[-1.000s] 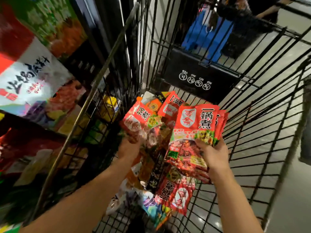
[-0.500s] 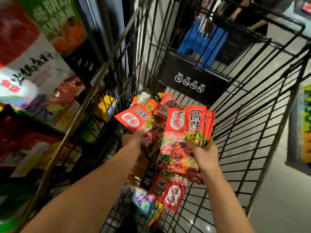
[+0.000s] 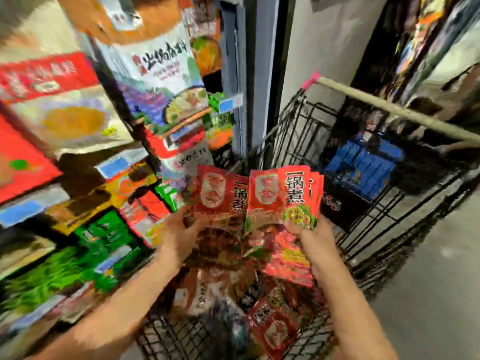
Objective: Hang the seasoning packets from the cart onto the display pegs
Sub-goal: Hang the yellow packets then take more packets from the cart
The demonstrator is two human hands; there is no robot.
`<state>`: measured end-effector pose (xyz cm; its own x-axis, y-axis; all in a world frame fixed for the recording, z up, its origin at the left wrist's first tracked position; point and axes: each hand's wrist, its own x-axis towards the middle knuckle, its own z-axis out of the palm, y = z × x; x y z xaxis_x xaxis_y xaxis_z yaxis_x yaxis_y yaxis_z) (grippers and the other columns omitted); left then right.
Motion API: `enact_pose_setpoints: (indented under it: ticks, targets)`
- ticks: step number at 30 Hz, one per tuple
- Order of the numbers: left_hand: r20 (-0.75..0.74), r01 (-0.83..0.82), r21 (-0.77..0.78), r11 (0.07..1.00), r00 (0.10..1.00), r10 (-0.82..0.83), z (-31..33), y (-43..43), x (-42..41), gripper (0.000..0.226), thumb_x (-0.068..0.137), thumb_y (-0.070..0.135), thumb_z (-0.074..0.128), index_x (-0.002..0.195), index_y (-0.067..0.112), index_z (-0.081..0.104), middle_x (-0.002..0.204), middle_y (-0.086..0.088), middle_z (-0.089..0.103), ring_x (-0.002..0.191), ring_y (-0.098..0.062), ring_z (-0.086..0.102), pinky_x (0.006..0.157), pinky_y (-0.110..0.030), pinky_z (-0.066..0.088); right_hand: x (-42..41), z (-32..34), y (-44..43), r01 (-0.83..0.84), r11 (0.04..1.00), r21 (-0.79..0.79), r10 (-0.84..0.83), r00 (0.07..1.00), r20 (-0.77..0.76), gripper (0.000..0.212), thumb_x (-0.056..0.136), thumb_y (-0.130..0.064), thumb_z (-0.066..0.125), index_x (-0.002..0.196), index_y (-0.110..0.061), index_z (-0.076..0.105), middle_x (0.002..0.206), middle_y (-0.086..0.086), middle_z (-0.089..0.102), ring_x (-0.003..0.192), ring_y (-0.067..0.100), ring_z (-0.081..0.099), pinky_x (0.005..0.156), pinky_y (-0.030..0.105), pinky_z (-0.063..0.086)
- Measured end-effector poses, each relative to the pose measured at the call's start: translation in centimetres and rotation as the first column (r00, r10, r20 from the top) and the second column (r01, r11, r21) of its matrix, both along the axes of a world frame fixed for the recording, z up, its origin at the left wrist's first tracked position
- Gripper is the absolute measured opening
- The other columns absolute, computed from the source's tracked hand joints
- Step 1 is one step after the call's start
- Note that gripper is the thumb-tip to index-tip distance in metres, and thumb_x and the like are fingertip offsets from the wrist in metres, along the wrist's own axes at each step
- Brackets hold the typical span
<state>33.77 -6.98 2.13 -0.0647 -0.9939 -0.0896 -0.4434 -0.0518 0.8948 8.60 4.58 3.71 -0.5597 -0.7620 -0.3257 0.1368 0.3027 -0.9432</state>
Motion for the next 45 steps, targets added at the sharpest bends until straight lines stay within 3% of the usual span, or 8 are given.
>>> enact_pose_setpoints:
  ticks: [3,7,12,17,28,31,40,45]
  targets:
    - [-0.076,-0.111,-0.101,0.989,0.992,0.104,5.4,2.2,3.0,0.014,0.09,0.022,0.075,0.103,0.02,0.068,0.084,-0.001,0.071,0.084,-0.03,0.069,0.072,-0.039,0.052,1.8,4.0,-0.8,-0.139,0.985,-0.107,0.133,0.989,-0.061,0.044,0.082,-0.012,0.085,0.121,-0.018,0.068,0.102,-0.001,0.078,0.095,0.021,0.074,0.09,0.043,0.059]
    - [-0.102,-0.218,-0.312,0.925,0.975,0.196,12.9,5.7,6.9,0.032,0.073,0.05,0.067,0.098,0.03,0.066,0.093,0.018,0.069,0.082,0.009,0.061,0.072,-0.016,0.048,5.7,9.9,-1.8,-0.28,0.933,-0.226,0.259,0.959,-0.117,0.023,0.084,-0.018,0.083,0.106,-0.017,0.076,0.092,-0.005,0.079,0.082,0.009,0.075,0.076,0.03,0.055]
    - [-0.149,-0.371,-0.439,0.818,0.928,0.341,20.0,8.3,11.9,0.028,0.091,0.012,0.076,0.116,0.017,0.065,0.094,0.017,0.066,0.085,0.004,0.06,0.07,0.001,0.039,11.1,17.4,-4.1,-0.421,0.817,-0.394,0.403,0.906,-0.13,0.02,0.089,-0.005,0.076,0.104,-0.014,0.067,0.095,0.004,0.075,0.077,0.009,0.07,0.068,0.022,0.055]
    - [-0.267,-0.508,-0.497,0.703,0.861,0.434,26.7,8.5,16.9,0.03,0.092,0.018,0.075,0.119,0.02,0.063,0.1,0.017,0.069,0.092,0.001,0.064,0.078,-0.015,0.048,16.2,24.6,-5.8,-0.512,0.675,-0.531,0.513,0.843,-0.162,0.053,0.088,-0.017,0.08,0.136,-0.028,0.058,0.12,-0.005,0.075,0.11,0.019,0.071,0.098,0.045,0.055]
    - [-0.423,-0.571,-0.627,0.53,0.821,0.384,39.7,4.2,23.0,0.064,0.094,0.005,0.068,0.15,0.025,0.043,0.127,0.01,0.059,0.113,-0.009,0.06,0.103,-0.029,0.047,22.5,36.1,-11.0,-0.433,0.569,-0.699,0.504,0.855,-0.12,0.038,0.088,-0.009,0.078,0.121,-0.023,0.065,0.102,0.0,0.08,0.09,0.022,0.077,0.084,0.043,0.059]
    - [-0.439,-0.557,-0.649,0.518,0.83,0.343,42.5,2.0,24.2,0.072,0.095,0.005,0.067,0.152,0.038,0.039,0.125,0.015,0.063,0.103,0.011,0.061,0.086,-0.009,0.048,23.0,37.9,-12.1,-0.408,0.555,-0.725,0.474,0.871,-0.126,0.037,0.087,-0.008,0.078,0.118,-0.023,0.065,0.097,-0.003,0.08,0.088,0.021,0.077,0.081,0.04,0.059]
    - [-0.465,-0.534,-0.64,0.552,0.841,0.275,47.3,-1.2,25.6,0.076,0.098,0.007,0.065,0.153,0.049,0.033,0.132,0.009,0.065,0.115,-0.014,0.066,0.098,-0.048,0.056,23.7,40.2,-13.8,-0.381,0.54,-0.751,0.437,0.889,-0.138,0.043,0.086,-0.008,0.079,0.123,-0.019,0.062,0.103,0.005,0.078,0.085,0.024,0.078,0.076,0.04,0.06]
    - [-0.444,-0.516,-0.652,0.555,0.854,0.272,48.3,-1.6,25.4,0.076,0.099,0.005,0.063,0.157,0.041,0.03,0.121,0.015,0.062,0.106,-0.005,0.064,0.09,-0.035,0.058,24.2,40.3,-14.5,-0.385,0.528,-0.757,0.438,0.887,-0.145,0.044,0.086,-0.01,0.08,0.122,-0.024,0.061,0.109,0.005,0.077,0.093,0.028,0.076,0.088,0.05,0.06]
